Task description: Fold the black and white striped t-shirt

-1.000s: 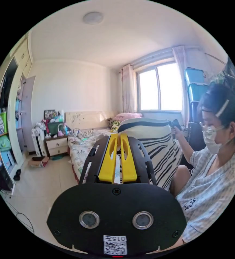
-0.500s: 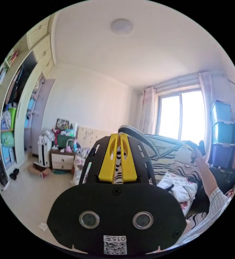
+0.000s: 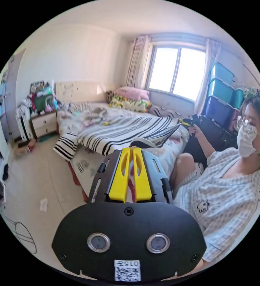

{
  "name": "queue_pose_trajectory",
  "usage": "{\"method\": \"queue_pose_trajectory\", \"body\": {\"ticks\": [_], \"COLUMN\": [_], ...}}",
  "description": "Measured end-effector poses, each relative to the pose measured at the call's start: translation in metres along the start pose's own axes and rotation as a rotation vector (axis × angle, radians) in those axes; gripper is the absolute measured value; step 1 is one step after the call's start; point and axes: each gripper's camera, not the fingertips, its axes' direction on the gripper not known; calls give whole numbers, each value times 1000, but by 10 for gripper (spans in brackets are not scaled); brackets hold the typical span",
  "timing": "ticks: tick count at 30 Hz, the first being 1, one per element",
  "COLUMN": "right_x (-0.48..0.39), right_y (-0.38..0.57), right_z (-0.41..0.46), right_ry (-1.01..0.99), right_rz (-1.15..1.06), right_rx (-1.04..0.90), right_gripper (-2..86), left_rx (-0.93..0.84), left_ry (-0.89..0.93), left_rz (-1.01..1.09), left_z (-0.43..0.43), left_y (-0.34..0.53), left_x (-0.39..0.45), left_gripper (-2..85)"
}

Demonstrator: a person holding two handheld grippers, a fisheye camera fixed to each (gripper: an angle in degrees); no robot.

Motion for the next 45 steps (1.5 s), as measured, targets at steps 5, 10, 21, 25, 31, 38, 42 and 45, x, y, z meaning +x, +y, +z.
{"method": "queue_pose_trajectory", "body": {"ticks": [5, 10, 21, 25, 31, 38, 42, 45], "right_x": [35, 27, 56, 53, 63, 62, 56, 58], "right_y": [49, 59, 73, 64, 39, 33, 33, 33], "right_z": [28, 22, 33, 16, 64, 67, 51, 46], "right_ry": [92, 125, 230, 254, 278, 227, 214, 202], "right_rz": [61, 10, 55, 17, 2, -37, -57, -56], "right_rx": [-234, -295, -393, -269, -426, -481, -425, -415], "right_gripper": [3, 3, 53, 75, 96, 33, 7, 2], "left_rx": [-176, -198, -474, -264, -316, -429, -284, -232], "left_ry": [95, 80, 11, 35, 105, 241, 295, 207], "left_rz": [-109, -53, -20, -157, -276, -216, -163, -149], "left_z": [54, 47, 72, 35, 73, 111, 75, 51], "left_y": [84, 92, 80, 79, 70, 49, 40, 39], "left_x": [-5, 13, -5, -32, -73, -82, -75, -73], "left_gripper": [3, 3, 23, 55, 98, 7, -5, -6]}}
